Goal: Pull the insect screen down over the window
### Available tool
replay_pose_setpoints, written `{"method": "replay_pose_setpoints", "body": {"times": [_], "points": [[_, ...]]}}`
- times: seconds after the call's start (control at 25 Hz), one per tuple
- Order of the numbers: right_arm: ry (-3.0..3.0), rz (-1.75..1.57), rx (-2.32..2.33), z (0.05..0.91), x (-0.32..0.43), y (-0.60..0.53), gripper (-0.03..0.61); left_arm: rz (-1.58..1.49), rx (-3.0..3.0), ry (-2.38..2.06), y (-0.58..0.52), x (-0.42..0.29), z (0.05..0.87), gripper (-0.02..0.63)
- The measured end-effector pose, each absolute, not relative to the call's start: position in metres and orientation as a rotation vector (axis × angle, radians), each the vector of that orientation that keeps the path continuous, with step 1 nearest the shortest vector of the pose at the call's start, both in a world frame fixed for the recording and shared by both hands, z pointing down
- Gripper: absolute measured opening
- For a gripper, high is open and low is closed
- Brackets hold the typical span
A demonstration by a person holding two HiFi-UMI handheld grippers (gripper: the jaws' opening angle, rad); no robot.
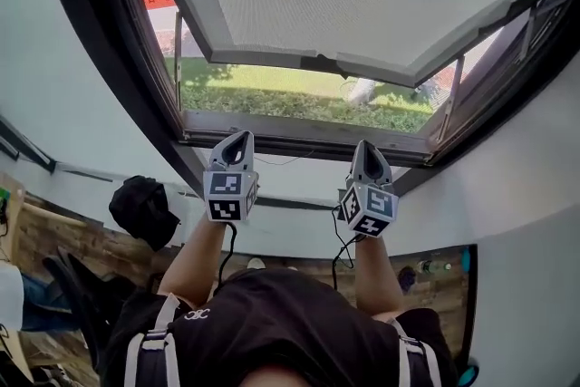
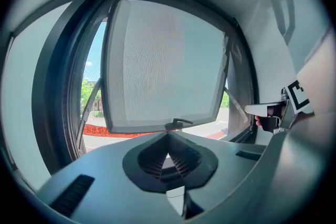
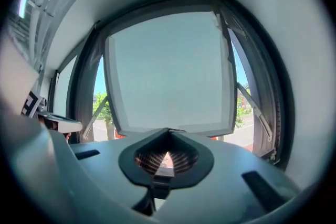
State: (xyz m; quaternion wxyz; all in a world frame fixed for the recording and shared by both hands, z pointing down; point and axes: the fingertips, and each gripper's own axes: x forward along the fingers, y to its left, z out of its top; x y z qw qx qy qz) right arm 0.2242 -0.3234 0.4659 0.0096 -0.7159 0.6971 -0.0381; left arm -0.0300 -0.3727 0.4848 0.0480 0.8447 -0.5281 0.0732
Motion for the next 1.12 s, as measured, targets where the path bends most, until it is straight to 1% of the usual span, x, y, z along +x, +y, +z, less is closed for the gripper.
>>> {"method": "replay_pose_setpoints", "body": {"times": [0.12,0.28,0.6,1.12], "points": [[2.18,-0.046,-2.242,0.454,0.216,-0.315,0.003,0.136,2.578,-1.592,-0.357,-0.029,0.472,0.012],[2.224,0.02,-2.234,0.449,0.205,-0.312,0.003,0.111,2.612,-1.616,-0.348,-0.029,0.46,0.012],[2.232,-0.117,-2.143,0.457,0.2,-0.313,0.003,0.153,2.612,-1.603,-0.349,-0.026,0.464,0.012],[2.244,-0.029,-2.172,0.45,0.202,-0.315,0.003,0.046,2.586,-1.632,-0.35,-0.023,0.456,0.012]]}}
